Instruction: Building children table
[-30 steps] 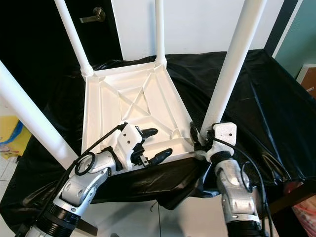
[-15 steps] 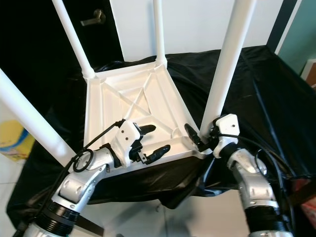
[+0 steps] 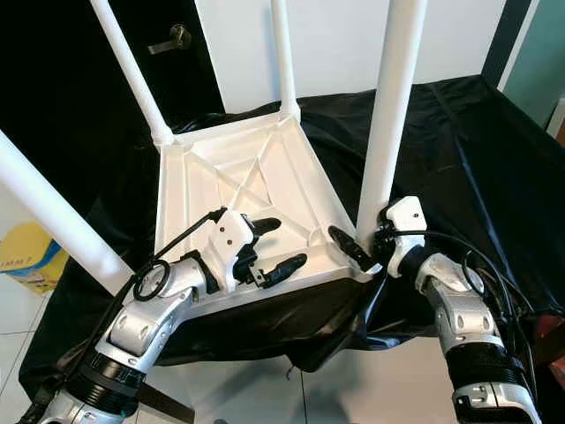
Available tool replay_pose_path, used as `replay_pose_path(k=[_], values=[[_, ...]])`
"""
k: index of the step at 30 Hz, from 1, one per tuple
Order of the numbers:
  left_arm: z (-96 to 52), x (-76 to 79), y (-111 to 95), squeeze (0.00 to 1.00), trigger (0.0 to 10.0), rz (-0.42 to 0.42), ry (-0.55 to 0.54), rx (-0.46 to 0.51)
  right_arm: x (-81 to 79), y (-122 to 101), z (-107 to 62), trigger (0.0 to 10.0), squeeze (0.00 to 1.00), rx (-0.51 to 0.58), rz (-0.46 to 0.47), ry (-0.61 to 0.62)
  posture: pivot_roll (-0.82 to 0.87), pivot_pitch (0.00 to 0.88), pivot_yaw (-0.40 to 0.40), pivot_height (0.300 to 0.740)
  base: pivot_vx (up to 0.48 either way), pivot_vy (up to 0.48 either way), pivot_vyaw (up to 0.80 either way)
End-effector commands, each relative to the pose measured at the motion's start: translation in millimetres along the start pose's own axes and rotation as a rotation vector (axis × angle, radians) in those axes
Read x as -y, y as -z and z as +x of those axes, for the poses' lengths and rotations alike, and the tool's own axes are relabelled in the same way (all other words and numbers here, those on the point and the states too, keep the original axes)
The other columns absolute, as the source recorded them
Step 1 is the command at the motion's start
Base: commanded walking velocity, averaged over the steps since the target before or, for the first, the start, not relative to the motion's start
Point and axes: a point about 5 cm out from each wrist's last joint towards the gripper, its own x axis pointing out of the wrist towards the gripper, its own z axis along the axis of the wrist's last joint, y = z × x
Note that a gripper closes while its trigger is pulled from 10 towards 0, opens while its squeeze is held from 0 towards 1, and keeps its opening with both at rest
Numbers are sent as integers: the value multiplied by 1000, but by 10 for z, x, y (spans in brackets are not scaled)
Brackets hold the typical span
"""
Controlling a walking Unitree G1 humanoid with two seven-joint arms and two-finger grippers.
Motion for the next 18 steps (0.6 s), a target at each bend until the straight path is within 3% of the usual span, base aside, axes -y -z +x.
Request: replay_pose_path(k=[1, 2, 3, 4, 5, 6, 9, 10, 14, 15, 16, 18], values=[[-1, 8, 48, 0, 10000, -4, 42, -24, -48, -4, 63, 10000, 0, 10, 0, -34, -114, 0, 118, 740, 0, 0, 0], [-1, 8, 48, 0, 10000, -4, 42, -24, -48, -4, 63, 10000, 0, 10, 0, -34, -114, 0, 118, 740, 0, 0, 0], [-2, 21, 66, 0, 10000, -7, 47, -30, -69, 15, 71, 8196, 0, 8, 4, -45, -111, 0, 114, 740, 0, 0, 0], [-5, 33, 81, 0, 10000, -10, 52, -34, -88, 34, 73, 4039, 0, 6, 7, -53, -110, 0, 112, 740, 0, 0, 0], [-5, 33, 81, 0, 10000, -10, 52, -34, -88, 34, 73, 4039, 0, 6, 7, -53, -110, 0, 112, 740, 0, 0, 0], [-9, 42, 93, 0, 10000, -13, 54, -38, -102, 49, 72, 1725, 0, 5, 12, -55, -111, 0, 113, 740, 0, 0, 0], [-11, 47, 100, 0, 10000, -14, 55, -40, -109, 59, 71, 1725, 0, 5, 14, -56, -112, 0, 113, 740, 0, 0, 0], [-14, 49, 105, 0, 10000, -15, 55, -41, -106, 67, 65, 0, 0, 6, 14, -47, -115, 0, 109, 740, 0, 0, 0], [-11, 52, 112, 0, 10000, -13, 54, -41, -94, 91, 48, 0, 0, 7, 18, -20, -125, 0, 103, 740, 0, 0, 0], [-10, 53, 115, 0, 10000, -14, 53, -40, -104, 106, 41, 3843, 0, 5, 22, -10, -127, 0, 101, 740, 0, 0, 0], [-1, 57, 115, 0, 10000, -14, 52, -39, -109, 120, 33, 10000, 0, 4, 26, 1, -137, 0, 94, 740, 0, 0, 0], [5, 60, 114, 0, 10000, -14, 51, -37, -112, 128, 29, 10000, 0, 3, 27, 7, -137, 0, 94, 740, 0, 0, 0]])
